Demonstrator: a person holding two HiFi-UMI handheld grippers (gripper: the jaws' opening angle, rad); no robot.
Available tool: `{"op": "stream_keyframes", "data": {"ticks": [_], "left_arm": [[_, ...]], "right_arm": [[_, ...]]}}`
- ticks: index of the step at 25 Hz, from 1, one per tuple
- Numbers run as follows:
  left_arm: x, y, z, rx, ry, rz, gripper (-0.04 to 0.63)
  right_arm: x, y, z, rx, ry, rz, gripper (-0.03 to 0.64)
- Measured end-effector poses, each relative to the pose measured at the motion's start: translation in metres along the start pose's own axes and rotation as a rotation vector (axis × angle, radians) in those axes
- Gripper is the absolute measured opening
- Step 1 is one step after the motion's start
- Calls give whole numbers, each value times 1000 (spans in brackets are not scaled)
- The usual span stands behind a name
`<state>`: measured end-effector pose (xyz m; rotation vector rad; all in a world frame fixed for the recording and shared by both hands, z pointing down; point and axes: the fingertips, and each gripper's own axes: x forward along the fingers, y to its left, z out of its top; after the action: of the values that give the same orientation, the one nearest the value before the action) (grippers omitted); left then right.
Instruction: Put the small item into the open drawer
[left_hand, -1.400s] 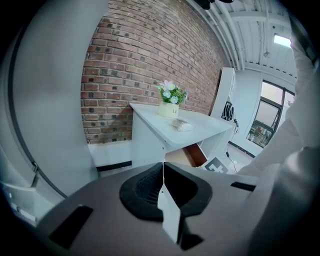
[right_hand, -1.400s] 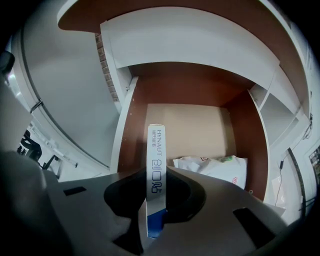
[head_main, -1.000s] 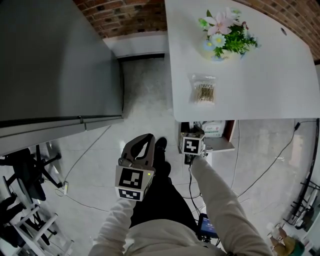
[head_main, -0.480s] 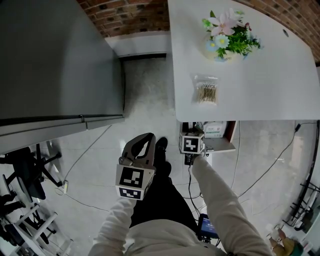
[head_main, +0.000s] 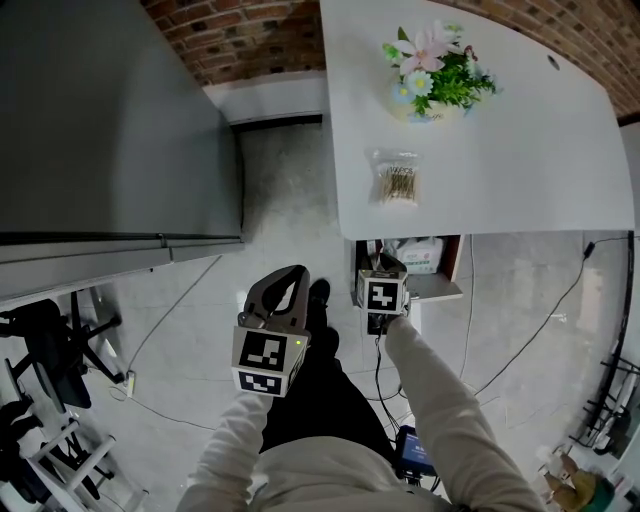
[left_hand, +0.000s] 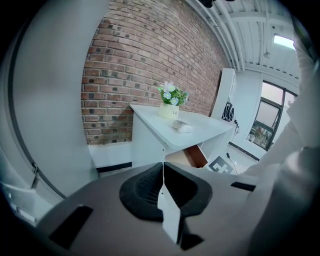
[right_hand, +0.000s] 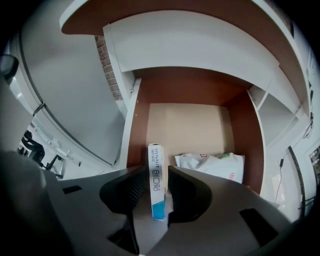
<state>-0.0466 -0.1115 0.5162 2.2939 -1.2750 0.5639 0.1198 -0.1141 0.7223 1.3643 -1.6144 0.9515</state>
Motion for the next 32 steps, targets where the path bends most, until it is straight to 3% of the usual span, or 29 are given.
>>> {"op": "stream_keyframes", "data": {"ticks": [11, 22, 32], "left_arm": [[-15, -19, 7, 38, -20, -18, 21], [-33, -32, 18, 67, -53, -25, 21], [-45, -55, 26, 80, -85, -53, 21]], "right_arm": [[-70, 12, 35, -16, -210, 43, 137], [-156, 7, 59, 117, -406, 102, 84], [-243, 12, 63, 92, -565, 138, 60]]}}
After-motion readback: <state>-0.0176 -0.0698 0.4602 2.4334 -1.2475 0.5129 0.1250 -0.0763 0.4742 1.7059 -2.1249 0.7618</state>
